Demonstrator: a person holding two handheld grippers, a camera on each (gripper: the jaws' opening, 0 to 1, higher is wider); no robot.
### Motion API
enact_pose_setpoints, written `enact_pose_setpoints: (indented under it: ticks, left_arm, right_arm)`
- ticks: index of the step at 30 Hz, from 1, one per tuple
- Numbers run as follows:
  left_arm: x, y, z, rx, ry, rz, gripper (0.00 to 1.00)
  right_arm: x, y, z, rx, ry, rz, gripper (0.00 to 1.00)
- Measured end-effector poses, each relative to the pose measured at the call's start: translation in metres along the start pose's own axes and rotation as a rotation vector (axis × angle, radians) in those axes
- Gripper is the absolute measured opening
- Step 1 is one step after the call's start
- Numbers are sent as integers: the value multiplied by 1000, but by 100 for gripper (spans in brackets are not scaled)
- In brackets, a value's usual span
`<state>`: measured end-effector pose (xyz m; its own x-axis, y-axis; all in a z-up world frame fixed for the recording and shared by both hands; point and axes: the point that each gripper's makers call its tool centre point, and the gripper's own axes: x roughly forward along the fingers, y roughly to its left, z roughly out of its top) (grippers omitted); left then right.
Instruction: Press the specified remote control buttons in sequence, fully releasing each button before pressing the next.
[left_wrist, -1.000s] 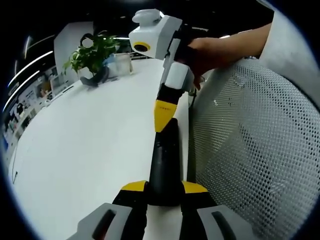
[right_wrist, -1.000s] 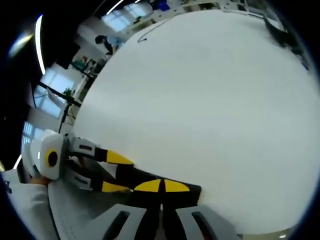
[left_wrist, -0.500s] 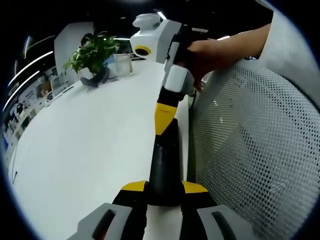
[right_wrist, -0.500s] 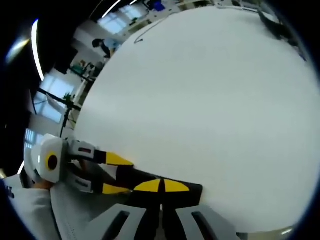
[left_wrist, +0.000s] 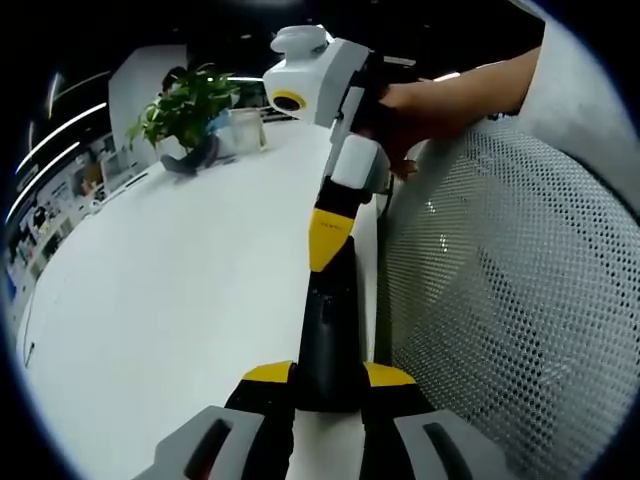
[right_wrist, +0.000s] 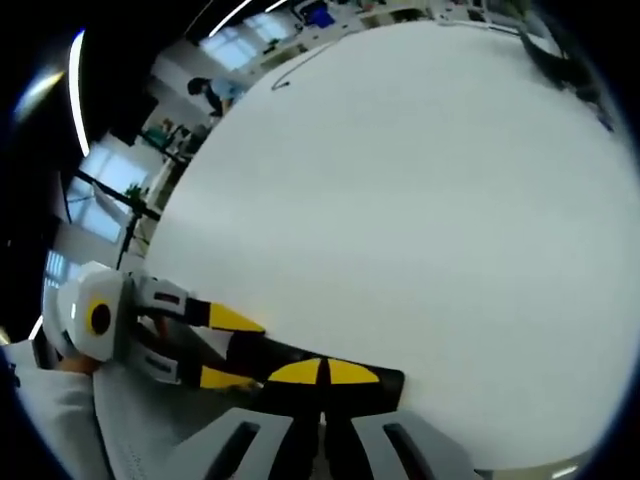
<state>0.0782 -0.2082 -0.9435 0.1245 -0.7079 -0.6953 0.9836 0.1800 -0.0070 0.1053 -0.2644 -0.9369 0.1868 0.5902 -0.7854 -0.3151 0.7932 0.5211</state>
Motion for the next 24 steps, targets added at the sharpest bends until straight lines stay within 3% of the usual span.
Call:
enact_pose_setpoints:
  ticks: [7,24]
  left_arm:
    - [0,0,0,1,-3,-2,24]
    - [1,0,0,-1,-4,-3,24]
  right_arm:
    - [-1,1,0,30,5,12,0]
    - [-2,12,-12,71,102,65,0]
